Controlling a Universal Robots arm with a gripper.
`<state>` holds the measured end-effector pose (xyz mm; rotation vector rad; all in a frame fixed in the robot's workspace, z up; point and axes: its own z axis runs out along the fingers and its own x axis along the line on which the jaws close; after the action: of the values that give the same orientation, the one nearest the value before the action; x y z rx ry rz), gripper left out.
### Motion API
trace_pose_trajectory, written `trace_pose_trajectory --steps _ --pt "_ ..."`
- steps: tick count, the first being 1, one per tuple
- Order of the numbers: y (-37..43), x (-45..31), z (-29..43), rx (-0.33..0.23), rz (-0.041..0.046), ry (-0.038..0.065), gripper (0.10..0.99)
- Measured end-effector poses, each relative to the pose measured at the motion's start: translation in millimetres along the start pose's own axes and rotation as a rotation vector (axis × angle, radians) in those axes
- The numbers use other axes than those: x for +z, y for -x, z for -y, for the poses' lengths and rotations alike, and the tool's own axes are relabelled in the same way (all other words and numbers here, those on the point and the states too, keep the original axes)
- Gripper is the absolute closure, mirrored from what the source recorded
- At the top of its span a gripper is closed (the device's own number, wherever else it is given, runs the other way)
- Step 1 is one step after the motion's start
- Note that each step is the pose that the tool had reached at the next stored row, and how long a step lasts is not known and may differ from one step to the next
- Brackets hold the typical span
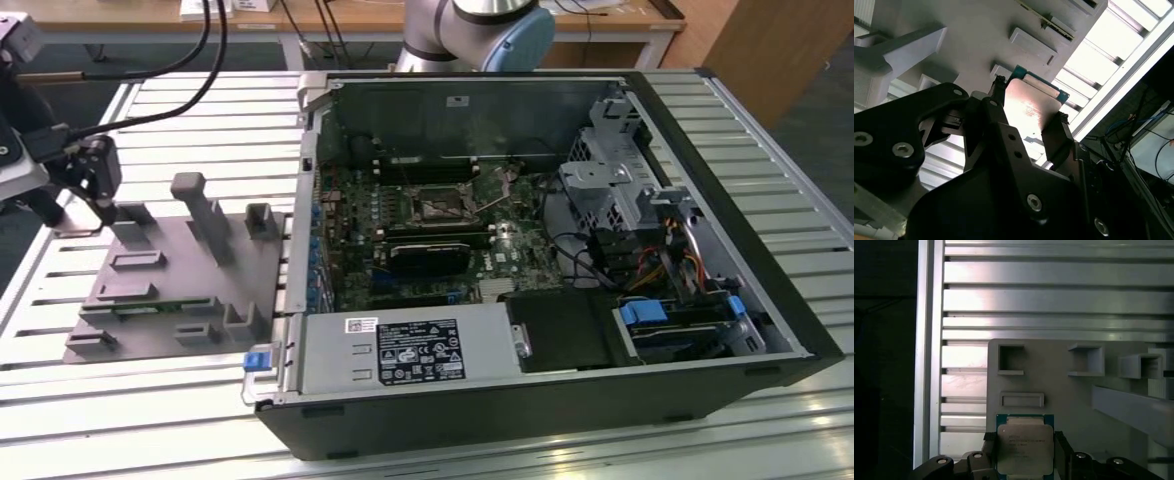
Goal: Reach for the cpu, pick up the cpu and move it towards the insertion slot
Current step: 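Pick up the cpu and move it towards the insertion slot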
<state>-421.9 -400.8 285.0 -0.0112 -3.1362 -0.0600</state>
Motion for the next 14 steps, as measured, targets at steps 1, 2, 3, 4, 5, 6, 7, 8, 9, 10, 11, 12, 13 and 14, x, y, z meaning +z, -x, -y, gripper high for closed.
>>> trace_pose_trajectory --steps 1,2,3,4,5,6,7,8,9,10,11,12,13,14 --pt "0.0 -0.2 0.0 0.000 0.0002 0.000 0.545" --pt "0.0 -0.7 0.0 0.000 0.0002 0.000 0.545" --pt "0.0 -1.3 0.0 0.000 0.0000 0.000 0.545" --pt "0.0 -1.7 -0.1 0.000 0.0000 0.000 0.545" --pt "0.0 -2.0 -0.1 0.000 0.0002 0.000 0.545" --pt "0.0 -2.5 -0.1 0.000 0.0001 0.000 0.545" --pt "0.0 -3.1 -0.1 0.000 0.0000 0.000 0.545" --pt "0.0 -3.9 -0.2 0.000 0.0000 0.000 0.545" --pt "0.0 -4.8 -0.2 0.000 0.0000 0.000 0.545" --pt "0.0 -6.0 -0.2 0.000 0.0000 0.000 0.545" --pt "0.0 -7.3 -0.3 0.000 0.0000 0.000 0.545" --pt "0.0 -8.9 -0.4 0.000 0.0000 0.000 0.545" --pt "0.0 -10.5 -0.4 0.000 0.0000 0.000 0.545" --pt "-0.1 -14.6 -0.7 0.000 0.0000 0.000 0.545"
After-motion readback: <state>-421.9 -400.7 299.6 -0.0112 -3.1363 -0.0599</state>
